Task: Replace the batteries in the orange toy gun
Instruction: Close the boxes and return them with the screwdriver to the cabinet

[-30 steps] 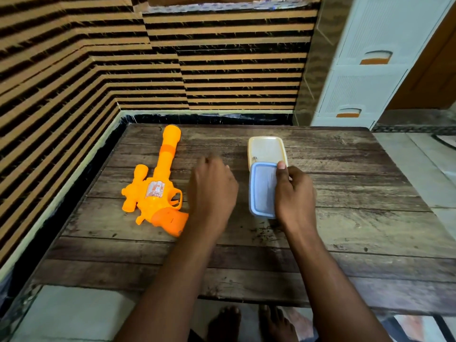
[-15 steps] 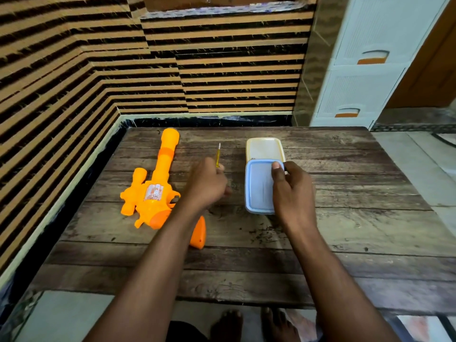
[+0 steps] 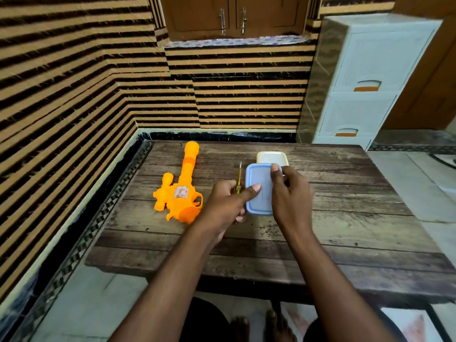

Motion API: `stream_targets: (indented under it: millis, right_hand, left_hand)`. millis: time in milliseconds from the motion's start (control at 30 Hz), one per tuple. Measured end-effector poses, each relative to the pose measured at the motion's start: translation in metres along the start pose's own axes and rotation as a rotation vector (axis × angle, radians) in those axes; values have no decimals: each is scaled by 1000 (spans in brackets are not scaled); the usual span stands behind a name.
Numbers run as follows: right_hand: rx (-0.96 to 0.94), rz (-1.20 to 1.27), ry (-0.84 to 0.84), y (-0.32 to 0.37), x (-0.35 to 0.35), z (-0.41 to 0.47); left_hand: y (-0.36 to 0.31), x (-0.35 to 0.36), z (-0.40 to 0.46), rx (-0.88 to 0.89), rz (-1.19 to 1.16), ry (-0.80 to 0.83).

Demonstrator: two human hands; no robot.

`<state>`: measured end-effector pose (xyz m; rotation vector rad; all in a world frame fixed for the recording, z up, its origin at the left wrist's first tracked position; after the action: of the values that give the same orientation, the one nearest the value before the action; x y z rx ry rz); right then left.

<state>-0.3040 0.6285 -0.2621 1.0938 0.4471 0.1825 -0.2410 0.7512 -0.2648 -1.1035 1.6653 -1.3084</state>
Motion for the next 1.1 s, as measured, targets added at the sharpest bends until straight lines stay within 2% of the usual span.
stream_targets:
  millis: [133, 233, 333, 433, 567, 633, 733, 833, 967, 1100]
  right_hand:
    - [78, -66, -8, -19, 0, 31]
    - [135, -276, 3, -51, 17, 67]
    - [212, -450, 81, -83, 39, 93]
    - [237, -459, 176, -109, 57, 115]
    - [363, -446, 249, -101, 56, 129]
    - [391, -364, 259, -93, 54, 122]
    - [423, -314, 275, -66, 43, 129]
    - [408, -186, 197, -14, 17, 144]
    - [461, -65, 106, 81, -26, 169]
    - [512, -14, 53, 174, -70, 200]
  left_hand:
    - [-1, -4, 19, -32, -39, -9]
    - [1, -6, 50, -66, -55, -47]
    - [4, -8, 89, -78, -39, -52]
    - [7, -6, 127, -115, -63, -69]
    - [-4, -1, 151, -179, -131, -163]
    - [-11, 1, 144, -151, -156, -198]
    - [-47, 6, 141, -204, -192, -244]
    - [-103, 9, 131, -262, -201, -252]
    - [-190, 8, 107, -297, -185, -158]
    - [-280, 11, 72, -322, -108, -154]
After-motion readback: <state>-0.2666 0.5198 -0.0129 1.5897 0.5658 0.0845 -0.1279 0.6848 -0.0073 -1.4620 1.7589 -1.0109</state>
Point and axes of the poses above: each hand's wrist, its own z-axis towards the middle knuckle, its own x-axis out of the palm, y = z × x, the point moved 2 cm from there along z, towards the middle knuckle, and after that the axes turned 11 degrees about -y, right-handed, at the moved point
